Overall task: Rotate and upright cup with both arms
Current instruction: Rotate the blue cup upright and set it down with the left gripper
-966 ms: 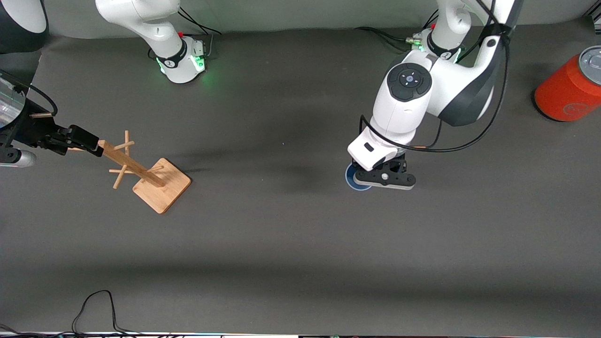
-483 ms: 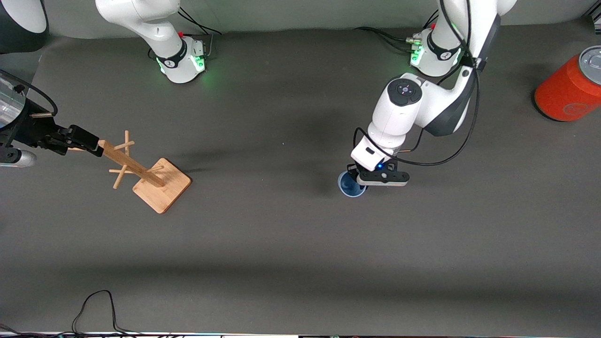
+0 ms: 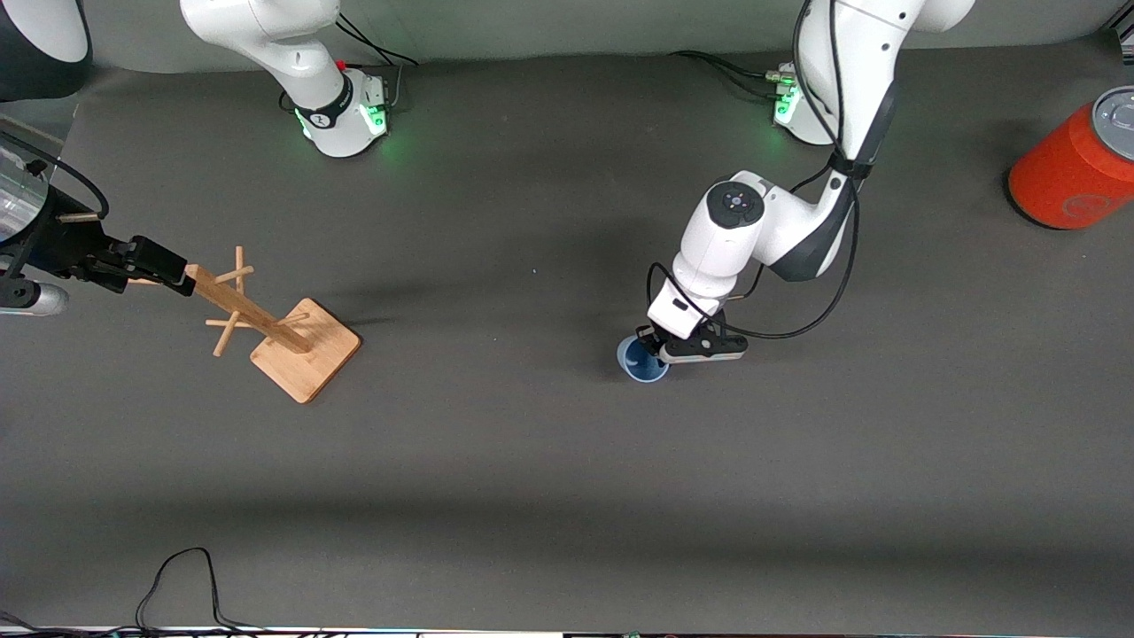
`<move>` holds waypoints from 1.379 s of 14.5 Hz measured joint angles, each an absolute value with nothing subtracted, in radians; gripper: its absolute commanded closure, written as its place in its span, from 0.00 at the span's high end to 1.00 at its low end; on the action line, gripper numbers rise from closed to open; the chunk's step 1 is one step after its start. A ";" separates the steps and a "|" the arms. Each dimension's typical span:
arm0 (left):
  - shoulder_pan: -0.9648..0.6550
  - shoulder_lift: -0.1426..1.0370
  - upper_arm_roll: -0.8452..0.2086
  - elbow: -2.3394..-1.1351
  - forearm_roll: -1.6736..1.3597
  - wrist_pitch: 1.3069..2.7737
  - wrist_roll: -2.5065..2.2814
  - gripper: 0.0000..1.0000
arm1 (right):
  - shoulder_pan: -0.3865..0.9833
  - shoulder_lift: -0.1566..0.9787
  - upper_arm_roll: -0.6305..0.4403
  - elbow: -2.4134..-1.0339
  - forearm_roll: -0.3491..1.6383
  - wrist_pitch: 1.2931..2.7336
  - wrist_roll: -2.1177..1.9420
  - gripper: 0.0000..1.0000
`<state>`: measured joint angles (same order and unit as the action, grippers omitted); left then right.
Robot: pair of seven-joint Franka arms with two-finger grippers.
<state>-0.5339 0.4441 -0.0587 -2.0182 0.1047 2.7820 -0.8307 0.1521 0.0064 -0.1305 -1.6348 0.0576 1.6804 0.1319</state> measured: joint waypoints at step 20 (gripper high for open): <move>-0.643 0.472 -0.057 -2.034 0.144 2.790 -1.001 1.00 | 0.153 0.011 -0.128 -1.637 0.058 1.681 0.132 1.00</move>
<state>-0.6427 0.4719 -0.0571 -2.0342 0.1438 2.7896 -1.0011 0.1526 0.0106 -0.1280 -1.6372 0.0576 1.6809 0.1319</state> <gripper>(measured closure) 0.066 0.000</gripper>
